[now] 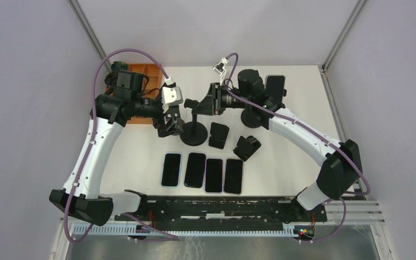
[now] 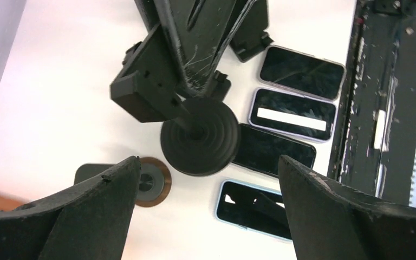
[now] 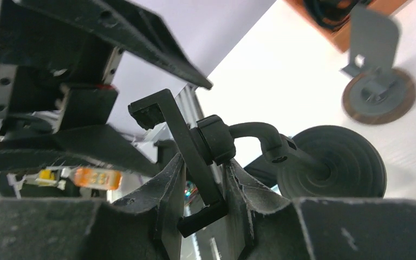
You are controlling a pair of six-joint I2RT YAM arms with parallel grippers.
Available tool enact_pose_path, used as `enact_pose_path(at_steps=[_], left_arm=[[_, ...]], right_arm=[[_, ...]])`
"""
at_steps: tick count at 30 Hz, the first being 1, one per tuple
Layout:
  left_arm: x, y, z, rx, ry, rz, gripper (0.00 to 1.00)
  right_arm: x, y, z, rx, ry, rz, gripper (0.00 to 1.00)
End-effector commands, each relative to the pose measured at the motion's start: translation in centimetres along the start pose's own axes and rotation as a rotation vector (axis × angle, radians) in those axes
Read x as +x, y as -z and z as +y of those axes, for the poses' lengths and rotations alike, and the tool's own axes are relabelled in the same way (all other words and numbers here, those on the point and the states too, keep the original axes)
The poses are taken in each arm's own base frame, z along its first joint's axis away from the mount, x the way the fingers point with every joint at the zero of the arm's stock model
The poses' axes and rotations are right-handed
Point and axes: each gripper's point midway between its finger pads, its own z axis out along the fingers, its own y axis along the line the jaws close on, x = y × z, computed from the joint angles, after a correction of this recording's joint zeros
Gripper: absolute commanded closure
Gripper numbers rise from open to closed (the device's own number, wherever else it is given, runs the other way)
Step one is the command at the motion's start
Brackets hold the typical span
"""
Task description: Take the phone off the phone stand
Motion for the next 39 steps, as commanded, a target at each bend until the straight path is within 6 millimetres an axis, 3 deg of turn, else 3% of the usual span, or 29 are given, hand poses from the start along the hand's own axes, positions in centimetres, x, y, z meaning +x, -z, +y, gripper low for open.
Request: enact_pose_path(at_steps=[1, 8, 14, 18, 22, 32, 36, 37, 39], left_arm=[[-1.2, 0.6, 2.7, -0.127, 0.145, 0.013, 0.00], [-0.1, 0.8, 3.2, -0.171, 0.125, 0.055, 0.00], [-0.5, 1.2, 2.6, -0.187, 0.107, 0.022, 0.00], [-0.7, 1.6, 3.6, -0.241, 0.122, 0.033, 0.00], [0.2, 1.6, 4.8, -0.278, 0.158, 0.079, 0.00], [1.4, 0.5, 4.2, -0.246, 0.151, 0.078, 0.00], [1.6, 0.3, 4.7, -0.265, 0.175, 0.078, 0.00], [1.6, 0.2, 4.8, -0.265, 0.180, 0.077, 0.00], [1.5, 0.2, 4.9, -0.270, 0.189, 0.069, 0.00]], right_arm=[[-6.1, -0.8, -0.6, 0.030, 0.200, -0.098, 1.00], [-9.6, -3.3, -6.3, 0.155, 0.252, -0.134, 1.00], [-10.9, -4.9, -11.6, 0.265, 0.322, -0.140, 1.00], [-11.5, -5.3, -14.3, 0.278, 0.298, -0.161, 1.00], [-12.5, -5.9, -15.5, 0.248, 0.284, -0.201, 1.00], [-13.4, -6.7, -17.9, 0.218, 0.241, -0.241, 1.00], [-12.7, -7.0, -18.9, 0.224, 0.222, -0.222, 0.88], [-12.5, -7.1, -19.0, 0.225, 0.215, -0.217, 0.82], [-12.5, -6.9, -19.2, 0.232, 0.210, -0.211, 0.59]])
